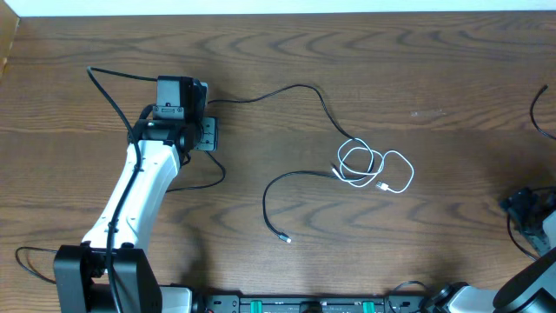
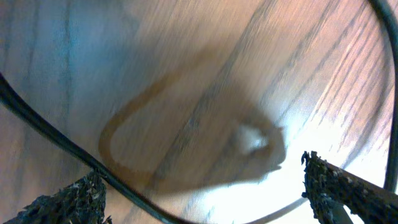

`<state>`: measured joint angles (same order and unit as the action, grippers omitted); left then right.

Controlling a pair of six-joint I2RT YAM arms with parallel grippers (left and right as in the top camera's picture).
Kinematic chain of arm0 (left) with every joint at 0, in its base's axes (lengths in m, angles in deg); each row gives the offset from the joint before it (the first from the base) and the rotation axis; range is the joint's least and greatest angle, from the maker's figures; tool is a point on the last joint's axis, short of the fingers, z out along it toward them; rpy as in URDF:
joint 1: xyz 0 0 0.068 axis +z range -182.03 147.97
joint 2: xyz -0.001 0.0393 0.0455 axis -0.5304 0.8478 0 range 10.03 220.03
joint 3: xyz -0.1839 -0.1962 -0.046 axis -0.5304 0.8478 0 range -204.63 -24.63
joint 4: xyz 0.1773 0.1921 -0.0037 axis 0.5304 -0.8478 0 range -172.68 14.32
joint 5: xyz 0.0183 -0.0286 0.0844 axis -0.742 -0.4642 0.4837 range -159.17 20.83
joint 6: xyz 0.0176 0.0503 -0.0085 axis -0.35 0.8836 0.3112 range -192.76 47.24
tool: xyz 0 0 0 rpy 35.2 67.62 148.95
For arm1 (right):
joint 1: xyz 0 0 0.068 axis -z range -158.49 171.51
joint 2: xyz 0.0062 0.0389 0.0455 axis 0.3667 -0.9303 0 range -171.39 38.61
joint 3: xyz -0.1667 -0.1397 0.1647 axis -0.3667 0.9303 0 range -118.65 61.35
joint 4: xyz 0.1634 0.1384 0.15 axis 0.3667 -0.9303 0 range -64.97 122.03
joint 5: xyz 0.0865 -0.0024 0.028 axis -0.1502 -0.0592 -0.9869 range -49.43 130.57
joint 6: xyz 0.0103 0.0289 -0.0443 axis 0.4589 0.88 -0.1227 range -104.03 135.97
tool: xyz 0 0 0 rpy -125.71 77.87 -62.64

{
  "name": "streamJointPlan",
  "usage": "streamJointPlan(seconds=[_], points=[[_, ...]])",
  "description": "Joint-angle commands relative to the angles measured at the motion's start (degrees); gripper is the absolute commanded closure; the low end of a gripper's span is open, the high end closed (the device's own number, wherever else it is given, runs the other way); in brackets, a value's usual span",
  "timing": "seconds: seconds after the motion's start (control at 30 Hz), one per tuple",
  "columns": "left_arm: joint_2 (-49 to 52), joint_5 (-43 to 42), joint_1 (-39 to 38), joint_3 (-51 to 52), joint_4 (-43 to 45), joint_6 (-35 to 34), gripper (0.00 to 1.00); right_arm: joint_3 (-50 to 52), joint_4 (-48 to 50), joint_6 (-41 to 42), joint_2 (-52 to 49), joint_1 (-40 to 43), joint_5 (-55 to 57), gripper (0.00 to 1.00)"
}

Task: Untangle cables

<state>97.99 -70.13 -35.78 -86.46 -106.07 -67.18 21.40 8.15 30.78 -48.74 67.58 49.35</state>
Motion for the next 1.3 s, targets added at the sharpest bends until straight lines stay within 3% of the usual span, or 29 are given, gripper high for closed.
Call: streamJointPlan(seconds=[0.0, 0.4, 0.63, 0.8, 0.93, 1.27], points=[[0.0, 0.1, 0.3, -1.3, 0.0, -0.3, 0.38, -0.3, 1.3, 0.9, -0.3, 2.2, 1.7, 0.01], [0.0, -0.1, 0.3, -1.3, -0.2, -0.6, 0.38, -3.0, 5.8, 3.6, -0.3, 8.2, 0.7, 0.01], [0.0, -0.1, 0.3, -1.3, -0.2, -2.7, 0.38, -3.3, 6.8, -2.6, -0.3, 8.3, -20.5, 0.01], [0.0, -0.1, 0.3, -1.3, -0.2, -3.0, 0.38, -3.3, -1.5, -3.1, -0.3, 8.2, -30.4, 0.03], [0.0, -0.1, 0.3, -1.3, -0.2, -3.0, 0.38, -3.3, -6.2, -9.0, -0.2, 7.5, -39.0, 0.04], [0.0, -0.1, 0.3, -1.3, -0.2, -3.0, 0.38, -3.3, -10.2, -13.2, 0.1, 2.4, -38.6, 0.02]])
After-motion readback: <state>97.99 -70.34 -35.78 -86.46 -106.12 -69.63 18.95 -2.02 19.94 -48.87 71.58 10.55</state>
